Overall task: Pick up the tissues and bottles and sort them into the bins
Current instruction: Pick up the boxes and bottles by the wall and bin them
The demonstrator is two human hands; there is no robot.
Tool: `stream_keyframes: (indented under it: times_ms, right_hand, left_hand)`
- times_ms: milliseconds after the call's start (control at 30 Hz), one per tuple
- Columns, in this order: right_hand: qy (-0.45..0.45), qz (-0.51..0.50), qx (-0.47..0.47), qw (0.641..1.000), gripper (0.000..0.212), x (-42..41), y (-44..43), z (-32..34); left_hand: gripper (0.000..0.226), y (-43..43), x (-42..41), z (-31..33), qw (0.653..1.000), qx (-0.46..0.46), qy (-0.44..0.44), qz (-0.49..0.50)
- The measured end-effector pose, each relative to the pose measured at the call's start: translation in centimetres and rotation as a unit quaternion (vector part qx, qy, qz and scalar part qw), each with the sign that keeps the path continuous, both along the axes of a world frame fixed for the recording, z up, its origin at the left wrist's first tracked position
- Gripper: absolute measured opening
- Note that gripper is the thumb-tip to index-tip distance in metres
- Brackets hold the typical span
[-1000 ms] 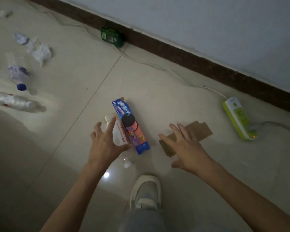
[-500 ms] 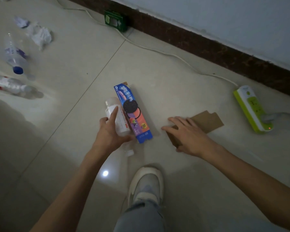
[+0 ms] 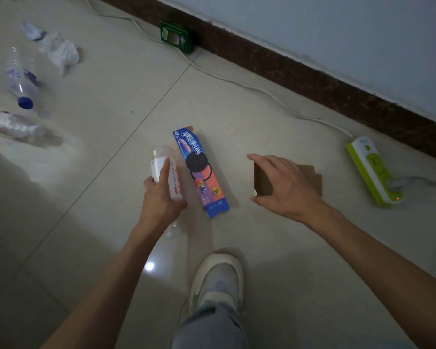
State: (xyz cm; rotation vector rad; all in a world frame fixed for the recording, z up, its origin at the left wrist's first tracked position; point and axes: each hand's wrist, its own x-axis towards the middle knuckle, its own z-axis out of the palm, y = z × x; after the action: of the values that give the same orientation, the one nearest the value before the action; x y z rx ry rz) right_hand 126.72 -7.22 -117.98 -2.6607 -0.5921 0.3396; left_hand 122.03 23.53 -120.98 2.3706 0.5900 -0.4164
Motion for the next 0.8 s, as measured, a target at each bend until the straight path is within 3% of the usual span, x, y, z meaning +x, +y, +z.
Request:
stream_keyframes:
  times_ms: [233,433,600,800]
  right_hand:
    - [-0.033,-0.055,0.084,0.994,0.099,0.7,1.7,3.0]
    - [-0.04,-0.081,0.171,0.981,0.101,2.0,2.7,8.1]
    - [-0.047,-0.123,0.239,0.962,0.099,3.6,3.8,18.3]
    - [-0.055,-0.166,0.293,0.94,0.099,3.8,5.0,39.3]
  left_hand:
    - [0.119,1.2,1.4,3.0,0.999,0.023,-0.036,-0.008]
    - [0.116,1.2,5.4,9.9,0.994,0.057,-0.08,-0.054]
    - [0.116,0.7,8.2,21.7,0.991,0.074,-0.078,-0.085]
    - [0.119,-0.4,8.8,43.5,0.989,0.066,-0.076,-0.106]
